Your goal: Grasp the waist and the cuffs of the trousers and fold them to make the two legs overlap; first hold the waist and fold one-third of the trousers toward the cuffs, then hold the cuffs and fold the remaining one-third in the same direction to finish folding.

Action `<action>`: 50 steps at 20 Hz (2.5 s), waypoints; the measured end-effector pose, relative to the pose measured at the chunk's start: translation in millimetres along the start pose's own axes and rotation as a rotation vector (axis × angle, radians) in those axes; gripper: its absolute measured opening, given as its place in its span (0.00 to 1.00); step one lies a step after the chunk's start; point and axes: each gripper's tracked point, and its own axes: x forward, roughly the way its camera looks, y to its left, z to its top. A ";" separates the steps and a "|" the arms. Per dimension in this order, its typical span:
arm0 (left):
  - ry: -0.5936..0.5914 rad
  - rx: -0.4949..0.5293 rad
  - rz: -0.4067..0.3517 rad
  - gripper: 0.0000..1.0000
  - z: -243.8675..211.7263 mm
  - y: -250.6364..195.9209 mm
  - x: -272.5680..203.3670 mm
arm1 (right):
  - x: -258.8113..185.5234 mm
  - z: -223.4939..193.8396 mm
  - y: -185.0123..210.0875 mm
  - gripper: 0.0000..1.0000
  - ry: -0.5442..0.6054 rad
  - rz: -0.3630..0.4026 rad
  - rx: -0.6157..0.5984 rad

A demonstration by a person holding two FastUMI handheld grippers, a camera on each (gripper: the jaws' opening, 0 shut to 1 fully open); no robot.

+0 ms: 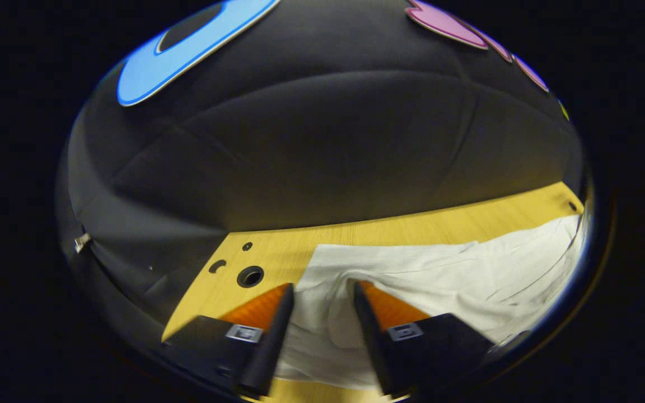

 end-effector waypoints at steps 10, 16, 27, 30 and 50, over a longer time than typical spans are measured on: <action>-0.071 -0.070 0.025 0.97 11.2 -8.1 -127.6 | -37.1 -44.3 -65.4 1.00 -0.058 -0.128 0.326; -0.090 -0.135 -0.018 0.97 23.8 -34.2 -188.1 | -28.9 -80.2 -94.5 0.99 -0.022 -0.167 0.422; -0.072 -0.184 -0.033 0.97 31.3 -69.1 -256.9 | -0.1 -105.7 -81.6 0.96 0.016 -0.147 0.384; -0.046 -0.207 -0.006 0.98 23.4 -67.1 -256.8 | 3.0 -107.4 -68.7 0.79 0.025 -0.128 0.384; 0.013 -0.230 -0.061 0.98 -25.6 -24.3 -274.5 | -58.6 -15.9 -45.6 0.14 -0.130 -0.080 0.255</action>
